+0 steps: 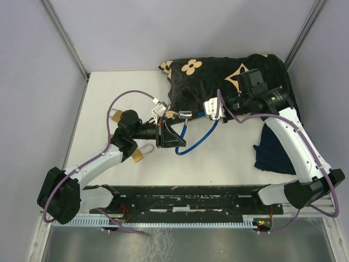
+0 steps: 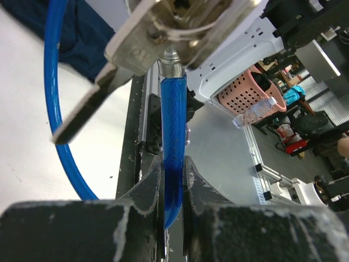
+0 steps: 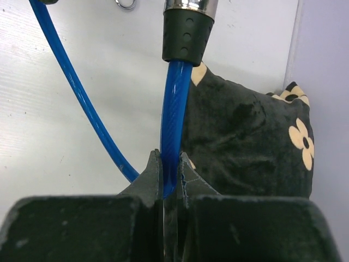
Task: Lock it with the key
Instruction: Lock the lock.
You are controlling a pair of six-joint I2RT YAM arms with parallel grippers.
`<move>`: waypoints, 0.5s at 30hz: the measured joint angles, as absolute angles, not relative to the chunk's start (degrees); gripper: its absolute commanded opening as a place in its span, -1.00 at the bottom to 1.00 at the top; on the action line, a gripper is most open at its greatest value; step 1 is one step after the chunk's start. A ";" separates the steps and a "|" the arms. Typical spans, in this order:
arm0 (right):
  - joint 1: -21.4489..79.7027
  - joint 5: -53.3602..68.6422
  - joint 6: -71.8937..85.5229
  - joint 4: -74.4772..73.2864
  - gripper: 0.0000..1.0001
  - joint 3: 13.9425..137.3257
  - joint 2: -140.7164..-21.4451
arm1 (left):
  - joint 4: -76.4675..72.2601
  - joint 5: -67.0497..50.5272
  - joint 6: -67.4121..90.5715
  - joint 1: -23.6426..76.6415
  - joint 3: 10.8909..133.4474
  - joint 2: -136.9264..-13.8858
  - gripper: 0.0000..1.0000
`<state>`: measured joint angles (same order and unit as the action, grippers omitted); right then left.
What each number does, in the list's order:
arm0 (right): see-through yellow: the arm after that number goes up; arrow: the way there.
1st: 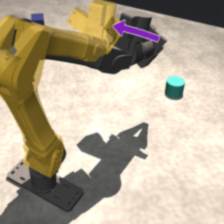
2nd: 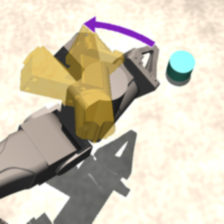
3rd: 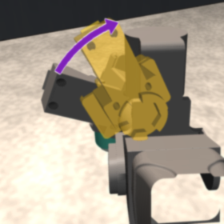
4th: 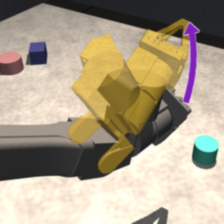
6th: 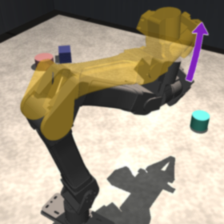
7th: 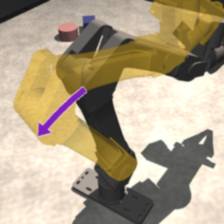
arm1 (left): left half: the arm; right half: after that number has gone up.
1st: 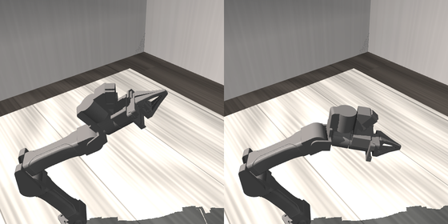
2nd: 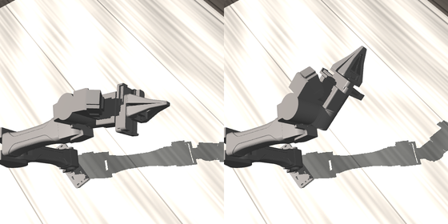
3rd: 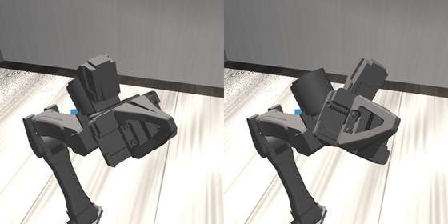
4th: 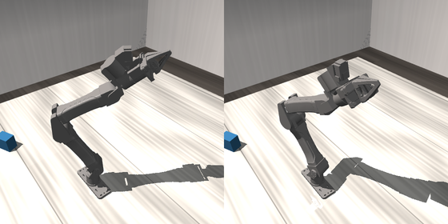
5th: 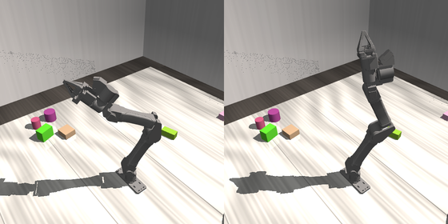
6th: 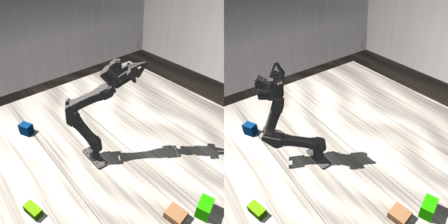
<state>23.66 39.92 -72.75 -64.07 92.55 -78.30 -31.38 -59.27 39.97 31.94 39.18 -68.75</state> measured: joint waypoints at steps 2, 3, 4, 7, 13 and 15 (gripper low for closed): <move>24.45 38.87 -73.73 -65.32 -0.96 93.91 -78.85 | -31.73 -60.16 40.21 31.88 39.51 -68.75 -0.94; 24.99 38.17 -74.26 -65.87 -0.96 94.21 -78.94 | -32.23 -60.47 40.82 31.88 39.62 -68.77 -0.94; 25.47 37.47 -74.59 -66.30 -0.96 94.41 -78.94 | -33.39 -60.80 41.95 31.88 39.62 -68.86 -0.94; 26.46 35.70 -74.89 -66.67 -0.96 94.65 -78.91 | -39.48 -61.17 47.22 31.86 38.74 -69.08 -0.94; 27.35 31.92 -74.37 -66.39 -0.96 97.08 -78.91 | -48.10 -59.70 54.63 31.83 36.69 -69.01 -0.94; 27.53 30.96 -73.95 -66.41 -0.96 98.80 -78.91 | -46.39 -58.74 53.93 31.83 36.73 -68.49 -0.94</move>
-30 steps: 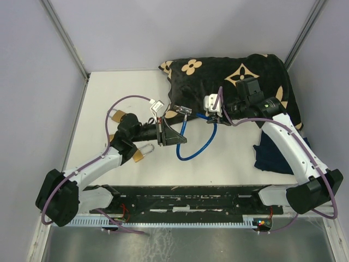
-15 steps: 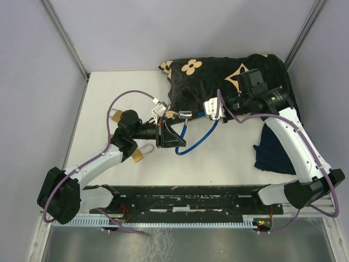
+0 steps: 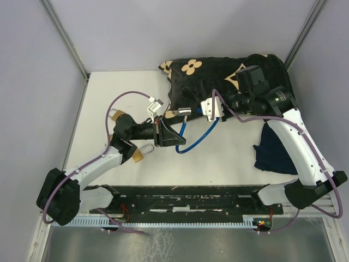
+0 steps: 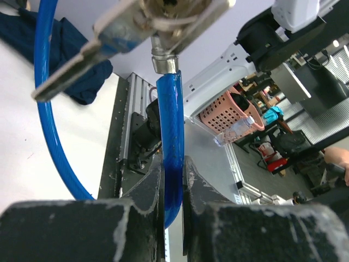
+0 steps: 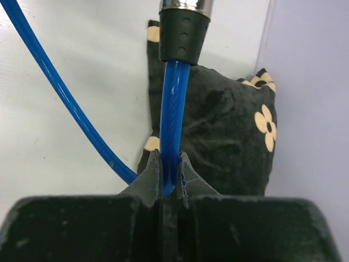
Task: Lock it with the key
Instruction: Lock the lock.
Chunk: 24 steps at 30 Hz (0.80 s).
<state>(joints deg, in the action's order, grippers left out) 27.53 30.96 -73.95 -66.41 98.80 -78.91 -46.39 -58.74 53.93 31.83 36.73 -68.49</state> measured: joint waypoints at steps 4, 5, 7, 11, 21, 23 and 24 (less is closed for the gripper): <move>27.77 29.39 -73.60 -66.30 -0.96 100.51 -78.78 | -40.38 -56.42 49.67 31.83 37.28 -67.55 -0.94; 27.86 28.91 -73.69 -66.39 -0.96 100.51 -78.74 | -39.90 -55.83 48.95 31.83 37.30 -67.55 -0.94; 28.12 28.16 -73.95 -66.39 -0.96 100.49 -78.74 | -39.99 -55.29 48.58 31.83 37.30 -67.64 -0.94; 28.49 28.14 -74.56 -66.39 -0.96 100.49 -78.72 | -46.76 -55.70 49.52 31.86 36.64 -67.81 -0.94; 28.77 29.76 -72.20 -66.00 -0.96 101.80 -78.72 | -59.35 -58.24 58.13 31.86 36.21 -71.70 -0.94; 28.77 30.02 -72.86 -67.02 -0.96 102.13 -78.72 | -56.55 -57.21 56.90 31.86 36.23 -70.63 -0.94; 28.77 30.20 -73.80 -67.66 -0.97 102.13 -78.72 | -55.66 -57.04 56.60 31.86 36.23 -70.13 -0.94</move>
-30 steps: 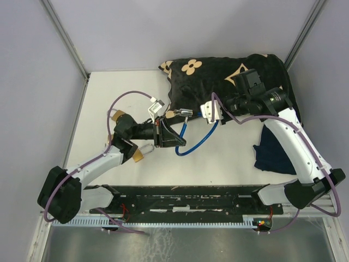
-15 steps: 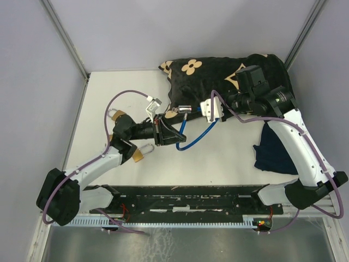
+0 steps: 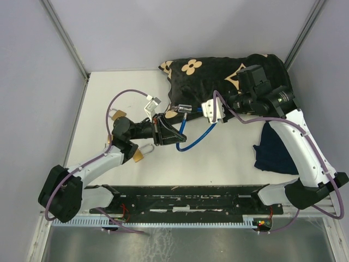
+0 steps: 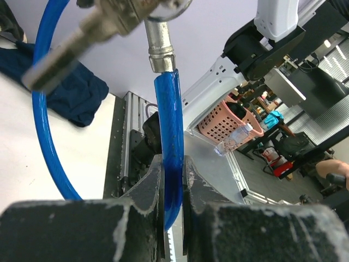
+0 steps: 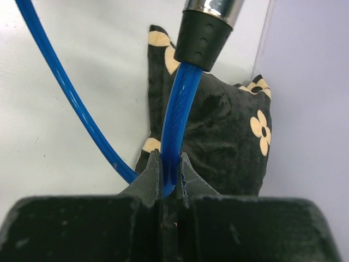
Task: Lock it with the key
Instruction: Lock the lock.
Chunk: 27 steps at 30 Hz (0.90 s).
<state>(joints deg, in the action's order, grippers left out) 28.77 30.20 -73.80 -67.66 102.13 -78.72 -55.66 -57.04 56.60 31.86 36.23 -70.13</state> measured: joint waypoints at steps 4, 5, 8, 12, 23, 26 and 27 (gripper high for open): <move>28.77 31.59 -74.96 -69.58 -0.96 102.13 -78.72 | -57.76 -57.78 56.75 31.90 36.18 -69.69 -0.94; 28.77 32.10 -74.26 -69.25 -0.97 101.97 -78.67 | -58.67 -58.24 56.77 31.90 36.16 -69.71 -0.94; 28.77 33.45 -70.67 -66.74 -0.97 99.98 -78.02 | -58.96 -59.57 56.21 31.90 36.14 -69.71 -0.94; 28.77 34.33 -68.23 -65.41 -0.96 97.82 -77.58 | -47.27 -59.44 43.62 31.97 36.14 -67.70 -0.94; 28.77 38.39 -65.19 -62.78 -0.69 93.41 -76.64 | -26.06 -50.24 18.09 34.44 33.91 -56.80 -0.94; 28.77 39.07 -64.36 -62.50 -0.57 91.88 -76.42 | -25.43 -49.10 16.75 35.07 32.97 -56.23 -0.94; 28.77 39.13 -64.23 -62.43 -0.56 91.64 -76.40 | -25.67 -48.93 16.80 35.09 32.71 -56.23 -0.94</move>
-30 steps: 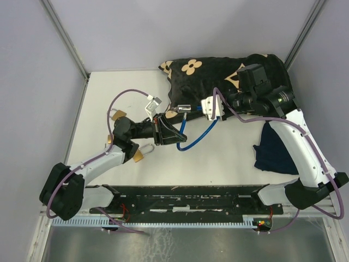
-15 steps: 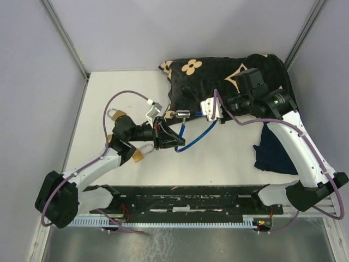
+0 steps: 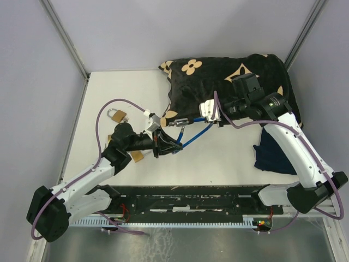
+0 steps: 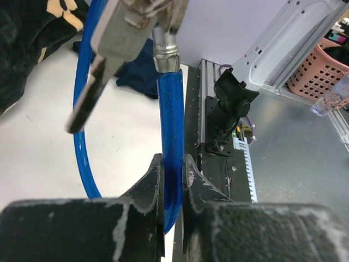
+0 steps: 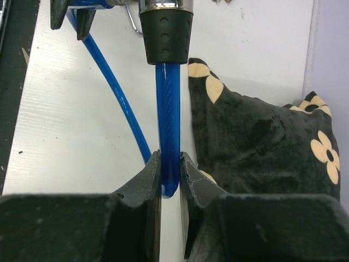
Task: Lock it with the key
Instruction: Lock the lock.
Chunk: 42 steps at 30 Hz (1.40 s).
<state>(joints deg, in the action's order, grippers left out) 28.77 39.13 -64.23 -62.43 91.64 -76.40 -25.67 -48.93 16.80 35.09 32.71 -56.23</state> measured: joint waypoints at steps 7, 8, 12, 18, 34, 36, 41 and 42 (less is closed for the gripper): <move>28.77 40.10 -62.61 -62.15 -0.68 91.05 -75.75 | -31.81 -47.46 23.09 35.14 31.11 -58.02 -0.94; 28.77 39.90 -62.17 -61.87 -0.71 91.00 -75.46 | -32.58 -47.13 24.73 35.14 31.11 -58.33 -0.94; 28.77 38.41 -61.14 -60.49 -0.80 90.59 -74.46 | -37.71 -46.81 33.80 35.14 31.16 -60.27 -0.94; 30.13 35.64 -62.74 -59.75 -0.81 90.08 -73.97 | -54.33 -48.47 51.53 35.14 30.55 -64.42 -0.94; 31.51 29.34 -67.75 -65.58 -0.73 98.91 -75.00 | -72.93 -58.65 70.41 34.83 34.87 -73.43 -0.94; 31.51 29.52 -67.72 -65.91 -0.73 98.74 -75.05 | -67.42 -58.37 65.28 34.83 34.89 -72.27 -0.94; 31.40 29.95 -67.48 -65.98 -0.70 97.56 -75.20 | -60.53 -57.71 57.78 34.83 35.79 -70.81 -0.94; 31.38 29.95 -67.31 -65.65 -0.70 97.56 -75.31 | -61.52 -58.04 58.39 34.83 36.21 -71.42 -0.94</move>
<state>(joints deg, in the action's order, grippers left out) 31.38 29.95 -67.31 -65.65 97.56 -75.31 -61.52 -58.04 58.39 34.83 36.21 -71.42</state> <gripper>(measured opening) 0.199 0.135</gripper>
